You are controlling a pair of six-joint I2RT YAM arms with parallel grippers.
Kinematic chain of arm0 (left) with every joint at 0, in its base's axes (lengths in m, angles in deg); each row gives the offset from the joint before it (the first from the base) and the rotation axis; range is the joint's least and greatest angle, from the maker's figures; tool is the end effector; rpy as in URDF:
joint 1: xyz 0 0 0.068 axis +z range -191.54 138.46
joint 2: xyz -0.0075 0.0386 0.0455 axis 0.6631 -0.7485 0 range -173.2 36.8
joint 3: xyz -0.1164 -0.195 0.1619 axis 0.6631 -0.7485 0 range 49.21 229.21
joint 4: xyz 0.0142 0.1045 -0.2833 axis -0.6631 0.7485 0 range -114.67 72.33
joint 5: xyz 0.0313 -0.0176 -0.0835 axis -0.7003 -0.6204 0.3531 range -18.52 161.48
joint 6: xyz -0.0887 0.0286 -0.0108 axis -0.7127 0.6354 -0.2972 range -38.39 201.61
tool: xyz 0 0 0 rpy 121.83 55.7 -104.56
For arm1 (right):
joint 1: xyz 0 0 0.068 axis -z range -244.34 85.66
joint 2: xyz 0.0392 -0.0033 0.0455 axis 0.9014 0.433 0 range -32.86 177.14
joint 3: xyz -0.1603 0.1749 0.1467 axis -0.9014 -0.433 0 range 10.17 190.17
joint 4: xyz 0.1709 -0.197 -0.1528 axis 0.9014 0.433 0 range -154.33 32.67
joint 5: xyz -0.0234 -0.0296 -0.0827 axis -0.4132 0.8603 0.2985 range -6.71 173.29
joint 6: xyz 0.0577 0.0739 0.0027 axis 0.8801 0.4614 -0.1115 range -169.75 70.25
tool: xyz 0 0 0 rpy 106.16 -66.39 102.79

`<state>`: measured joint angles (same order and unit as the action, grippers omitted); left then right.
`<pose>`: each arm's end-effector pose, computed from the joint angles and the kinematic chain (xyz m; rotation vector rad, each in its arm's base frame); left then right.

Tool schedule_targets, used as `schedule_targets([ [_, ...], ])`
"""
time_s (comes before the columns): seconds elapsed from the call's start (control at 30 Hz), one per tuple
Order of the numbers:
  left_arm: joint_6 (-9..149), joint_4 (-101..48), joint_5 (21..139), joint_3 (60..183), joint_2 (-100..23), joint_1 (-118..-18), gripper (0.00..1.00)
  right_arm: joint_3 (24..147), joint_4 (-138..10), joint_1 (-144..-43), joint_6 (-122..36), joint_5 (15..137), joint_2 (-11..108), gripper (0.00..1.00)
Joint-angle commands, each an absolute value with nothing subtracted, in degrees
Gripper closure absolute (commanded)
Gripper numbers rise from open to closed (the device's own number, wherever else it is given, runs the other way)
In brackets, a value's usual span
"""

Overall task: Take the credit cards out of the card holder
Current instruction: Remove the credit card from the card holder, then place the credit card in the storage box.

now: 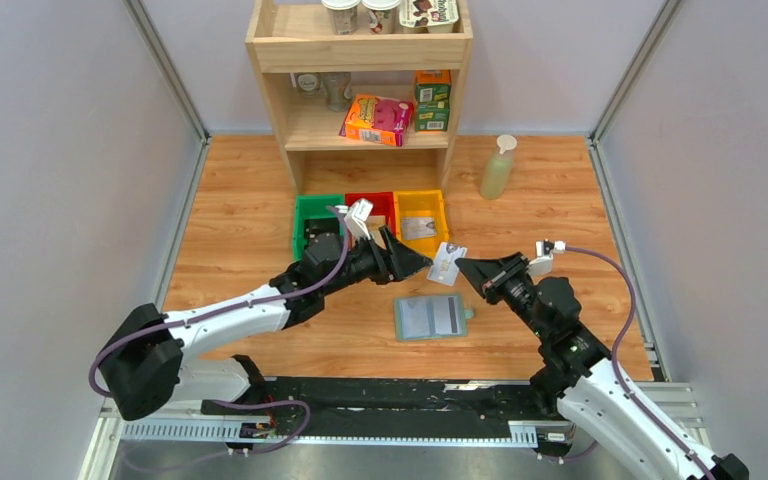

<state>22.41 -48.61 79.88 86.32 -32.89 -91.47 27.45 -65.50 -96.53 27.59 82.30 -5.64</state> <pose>0.2204 -0.2813 0.2386 -0.0353 1.9803 -1.4684 0.1942 0.1240 0.2222 0.7342 1.8037 1.3737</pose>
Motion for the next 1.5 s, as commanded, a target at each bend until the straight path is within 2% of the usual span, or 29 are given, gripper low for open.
schedule_targets([
  [0.0,17.46,-57.36,83.07,87.62,-35.53,-92.86,0.19,27.66,-72.59,-99.14,29.35,88.04,-4.83,1.0],
  [0.1,15.7,-58.59,83.43,87.27,-37.11,-93.57,0.21,27.75,-73.74,-100.02,29.27,88.48,-4.21,1.0],
  [0.3,13.85,-64.3,83.87,86.57,-39.31,-94.27,0.4,27.05,-75.4,-100.55,29.27,88.3,-3.59,1.0],
  [0.37,13.15,-67.36,83.69,86.22,-39.84,-94.27,0.51,26.79,-75.85,-100.64,29.18,88.21,-3.51,1.0],
  [0.4,12.71,-68.34,83.52,85.95,-40.01,-94.18,0.61,26.78,-75.93,-100.55,29.01,88.04,-3.51,1.0],
  [0.43,12.44,-69.74,83.17,85.6,-40.36,-94.27,0.64,26.78,-75.94,-100.64,28.92,87.95,-3.51,0.99],
  [0.53,10.69,-73.78,81.41,83.85,-41.16,-94.18,0.83,26.35,-76.11,-100.73,28.65,87.6,-3.59,0.98],
  [0.57,10.42,-75.88,81.23,82.89,-41.59,-94.1,0.92,26.17,-76.11,-100.73,28.3,87.42,-3.59,0.93],
  [0.6,10.33,-76.43,81.06,82.27,-41.86,-94.09,1.0,26.17,-76.11,-100.73,26.39,86.73,-3.68,0.76],
  [0.63,10.77,-76.26,81.84,82.17,-41.69,-93.92,1.0,26.6,-75.15,-100.73,24.8,86.28,-3.86,0.66],
  [0.67,11.64,-75.47,83.07,82.17,-41.51,-93.57,1.0,27.13,-74.1,-100.73,22.35,85.84,-4.03,0.48],
  [0.73,13.66,-73.54,84.21,81.65,-40.28,-92.6,1.0,28.45,-69.89,-100.64,18.57,86.19,-5.52,0.27],
  [0.77,14.46,-70.92,84.74,81.56,-38.89,-91.64,1.0,29.32,-68.04,-100.64,16.54,86.71,-6.22,0.2],
  [0.9,22.97,-58.47,92.03,83.04,-33.96,-87.69,1.0,34.68,-56.19,-100.47,2.94,87.69,-9.04,0.06],
  [1.03,38.95,-36.44,98.45,88.92,-29.12,-84.87,1.0,43.37,-46.87,-100.47,-14.73,82.35,-8.17,0.0],
  [1.17,58.89,-14.36,99.42,98.15,-26.48,-84.87,1.0,53.22,-39.83,-100.38,-28.36,75.22,-3.43,0.0],
  [1.27,66.92,-4.31,100.74,103.6,-25.52,-84.87,1.0,58.67,-37.79,-100.47,-35.23,68.02,0.35,0.0],
  [1.47,78.26,2.65,105.66,108.44,-23.67,-84.87,1.0,62.55,-39.37,-100.47,-42.97,54.57,5.45,0.04],
])
